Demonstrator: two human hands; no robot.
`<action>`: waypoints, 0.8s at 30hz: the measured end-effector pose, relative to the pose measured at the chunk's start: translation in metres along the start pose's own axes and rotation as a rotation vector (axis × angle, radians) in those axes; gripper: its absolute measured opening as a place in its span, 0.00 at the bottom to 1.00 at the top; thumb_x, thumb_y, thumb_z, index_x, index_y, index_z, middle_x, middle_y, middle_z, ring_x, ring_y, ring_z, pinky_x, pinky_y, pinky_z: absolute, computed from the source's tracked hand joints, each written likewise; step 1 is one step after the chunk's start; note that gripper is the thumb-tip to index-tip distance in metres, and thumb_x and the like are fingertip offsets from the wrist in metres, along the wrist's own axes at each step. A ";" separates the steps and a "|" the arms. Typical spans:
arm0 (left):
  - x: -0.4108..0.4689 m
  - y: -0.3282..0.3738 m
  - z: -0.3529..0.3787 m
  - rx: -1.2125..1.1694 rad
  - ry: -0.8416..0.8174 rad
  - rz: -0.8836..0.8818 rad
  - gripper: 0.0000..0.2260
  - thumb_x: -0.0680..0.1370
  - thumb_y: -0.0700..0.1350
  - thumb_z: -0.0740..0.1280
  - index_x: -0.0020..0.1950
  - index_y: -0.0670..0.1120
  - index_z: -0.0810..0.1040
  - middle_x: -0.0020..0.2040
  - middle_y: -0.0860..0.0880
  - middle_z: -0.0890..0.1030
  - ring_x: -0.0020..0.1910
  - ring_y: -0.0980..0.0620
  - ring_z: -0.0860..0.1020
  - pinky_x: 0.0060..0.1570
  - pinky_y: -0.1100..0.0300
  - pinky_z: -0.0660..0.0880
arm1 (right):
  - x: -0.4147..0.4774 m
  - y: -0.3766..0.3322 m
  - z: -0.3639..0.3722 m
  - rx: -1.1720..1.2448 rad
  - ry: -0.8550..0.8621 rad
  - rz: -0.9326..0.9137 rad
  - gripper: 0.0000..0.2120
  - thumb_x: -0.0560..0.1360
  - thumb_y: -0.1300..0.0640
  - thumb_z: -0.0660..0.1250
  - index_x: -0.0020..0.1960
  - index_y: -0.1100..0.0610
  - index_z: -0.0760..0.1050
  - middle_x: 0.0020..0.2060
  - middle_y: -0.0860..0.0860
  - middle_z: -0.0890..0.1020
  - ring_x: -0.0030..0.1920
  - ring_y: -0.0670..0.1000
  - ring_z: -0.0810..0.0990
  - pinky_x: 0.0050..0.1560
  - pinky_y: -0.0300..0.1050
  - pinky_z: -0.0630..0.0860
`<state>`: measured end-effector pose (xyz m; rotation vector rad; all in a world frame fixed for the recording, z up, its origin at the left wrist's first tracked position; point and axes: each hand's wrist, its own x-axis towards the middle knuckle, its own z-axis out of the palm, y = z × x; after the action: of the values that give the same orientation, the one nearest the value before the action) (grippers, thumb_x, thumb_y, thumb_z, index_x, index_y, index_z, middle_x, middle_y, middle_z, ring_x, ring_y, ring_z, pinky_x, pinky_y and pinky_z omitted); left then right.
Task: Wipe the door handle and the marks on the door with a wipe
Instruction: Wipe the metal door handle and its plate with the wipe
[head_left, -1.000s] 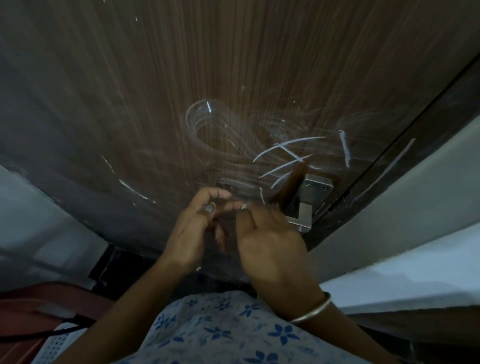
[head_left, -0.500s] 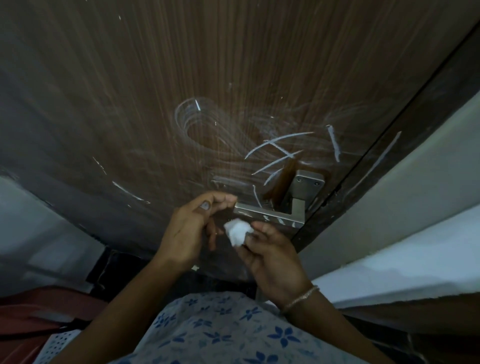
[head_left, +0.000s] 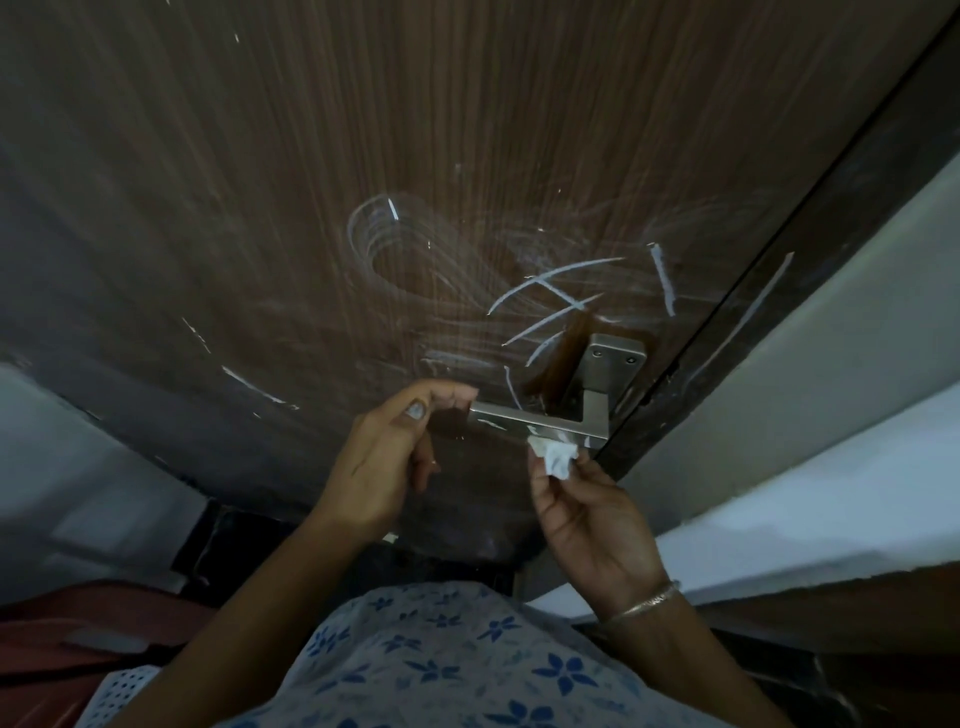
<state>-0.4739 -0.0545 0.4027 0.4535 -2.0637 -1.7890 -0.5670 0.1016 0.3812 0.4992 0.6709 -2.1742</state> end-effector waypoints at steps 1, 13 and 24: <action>0.001 0.000 0.000 -0.002 -0.008 -0.003 0.16 0.72 0.60 0.52 0.50 0.65 0.78 0.48 0.24 0.75 0.22 0.58 0.68 0.33 0.60 0.75 | -0.002 -0.003 -0.003 0.003 0.007 -0.022 0.11 0.65 0.72 0.59 0.41 0.66 0.78 0.48 0.63 0.81 0.49 0.57 0.80 0.37 0.44 0.82; 0.001 0.002 -0.001 -0.076 -0.032 -0.026 0.16 0.71 0.60 0.53 0.48 0.61 0.79 0.43 0.23 0.74 0.21 0.57 0.66 0.32 0.61 0.74 | -0.012 -0.023 -0.019 0.009 0.028 -0.161 0.13 0.64 0.70 0.60 0.46 0.65 0.78 0.43 0.59 0.84 0.40 0.53 0.85 0.42 0.43 0.81; -0.004 -0.001 0.005 0.033 -0.004 0.004 0.20 0.70 0.27 0.66 0.50 0.52 0.77 0.48 0.52 0.82 0.23 0.64 0.68 0.26 0.72 0.66 | -0.028 0.011 -0.022 -1.077 -0.112 -0.665 0.16 0.76 0.66 0.64 0.42 0.44 0.73 0.40 0.50 0.82 0.42 0.52 0.81 0.42 0.50 0.80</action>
<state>-0.4727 -0.0484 0.4004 0.4545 -2.0988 -1.7570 -0.5385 0.1246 0.3760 -0.4768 1.9514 -1.9670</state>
